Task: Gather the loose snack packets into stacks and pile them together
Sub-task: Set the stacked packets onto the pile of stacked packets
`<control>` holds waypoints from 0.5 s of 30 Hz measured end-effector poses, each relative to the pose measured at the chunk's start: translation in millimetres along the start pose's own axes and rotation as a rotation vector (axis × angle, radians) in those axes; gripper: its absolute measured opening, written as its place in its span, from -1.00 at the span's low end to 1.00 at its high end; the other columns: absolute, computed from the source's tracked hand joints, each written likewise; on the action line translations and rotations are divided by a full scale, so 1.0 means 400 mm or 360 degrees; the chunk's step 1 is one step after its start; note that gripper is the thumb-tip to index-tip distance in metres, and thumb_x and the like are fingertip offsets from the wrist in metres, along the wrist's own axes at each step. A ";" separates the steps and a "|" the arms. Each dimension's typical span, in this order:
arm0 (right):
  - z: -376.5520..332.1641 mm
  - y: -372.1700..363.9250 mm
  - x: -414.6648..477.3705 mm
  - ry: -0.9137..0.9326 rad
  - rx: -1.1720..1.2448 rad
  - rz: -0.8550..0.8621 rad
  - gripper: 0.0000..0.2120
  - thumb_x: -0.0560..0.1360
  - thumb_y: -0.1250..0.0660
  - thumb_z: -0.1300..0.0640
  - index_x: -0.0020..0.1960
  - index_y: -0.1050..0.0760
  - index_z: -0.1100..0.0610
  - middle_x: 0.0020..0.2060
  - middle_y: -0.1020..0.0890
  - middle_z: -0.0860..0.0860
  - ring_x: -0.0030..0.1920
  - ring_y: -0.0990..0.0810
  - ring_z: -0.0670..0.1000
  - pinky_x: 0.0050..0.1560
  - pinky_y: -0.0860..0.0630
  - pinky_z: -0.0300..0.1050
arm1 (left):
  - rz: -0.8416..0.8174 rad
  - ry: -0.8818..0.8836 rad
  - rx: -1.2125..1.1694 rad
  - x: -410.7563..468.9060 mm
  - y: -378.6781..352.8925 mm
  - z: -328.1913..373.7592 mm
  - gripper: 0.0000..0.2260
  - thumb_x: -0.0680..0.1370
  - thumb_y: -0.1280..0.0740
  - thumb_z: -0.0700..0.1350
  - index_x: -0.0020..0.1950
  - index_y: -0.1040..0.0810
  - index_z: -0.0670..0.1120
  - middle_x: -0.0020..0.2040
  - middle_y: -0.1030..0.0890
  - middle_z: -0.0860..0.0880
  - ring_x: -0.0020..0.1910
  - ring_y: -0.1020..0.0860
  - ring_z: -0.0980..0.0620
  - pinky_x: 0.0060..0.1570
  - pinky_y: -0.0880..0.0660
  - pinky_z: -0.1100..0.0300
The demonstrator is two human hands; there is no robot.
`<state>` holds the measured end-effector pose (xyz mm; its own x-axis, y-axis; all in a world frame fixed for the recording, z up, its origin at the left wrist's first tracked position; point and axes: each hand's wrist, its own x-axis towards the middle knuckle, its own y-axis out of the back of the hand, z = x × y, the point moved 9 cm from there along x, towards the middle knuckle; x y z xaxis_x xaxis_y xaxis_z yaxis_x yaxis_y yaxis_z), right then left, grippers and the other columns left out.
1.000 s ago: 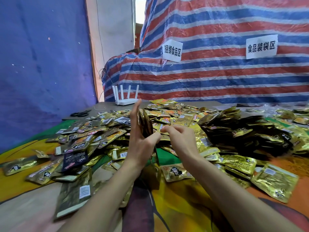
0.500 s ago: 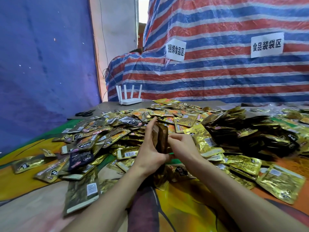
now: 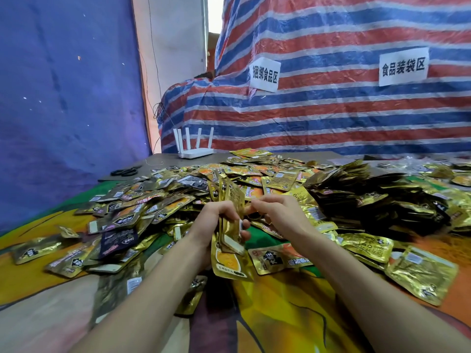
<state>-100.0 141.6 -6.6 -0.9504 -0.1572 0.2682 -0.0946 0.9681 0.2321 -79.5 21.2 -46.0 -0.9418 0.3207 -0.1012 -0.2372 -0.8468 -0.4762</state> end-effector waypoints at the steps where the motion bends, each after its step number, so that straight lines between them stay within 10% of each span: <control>1: -0.003 0.003 0.000 0.0035 -0.0058 0.0014 -0.78 0.56 -0.39 0.11 -0.20 -0.71 0.15 -0.36 -0.68 -0.09 -0.39 -0.57 -0.21 -0.31 -0.42 -0.30 | 0.0018 0.0056 0.0033 0.002 0.004 -0.009 -0.47 0.07 -0.33 -0.28 0.05 -0.45 -0.21 -0.25 -0.47 -0.15 -0.35 -0.43 -0.04 -0.34 -0.36 0.20; 15: 0.037 -0.022 0.016 -0.0202 0.0355 -0.0245 -0.78 0.54 -0.39 0.10 -0.25 -0.70 0.04 -0.26 -0.69 -0.02 -0.46 -0.50 -0.19 -0.45 -0.34 -0.32 | -0.0152 0.0091 -0.0088 -0.020 -0.033 -0.007 -0.43 0.19 -0.29 -0.30 0.22 -0.47 -0.24 -0.01 -0.53 -0.21 -0.23 -0.48 -0.03 -0.32 -0.44 0.21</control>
<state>-109.7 134.9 -20.9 -0.9479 -0.2937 0.1235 -0.2901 0.9559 0.0463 -68.1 31.0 -41.4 -0.8999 0.4239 -0.1019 -0.3103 -0.7869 -0.5334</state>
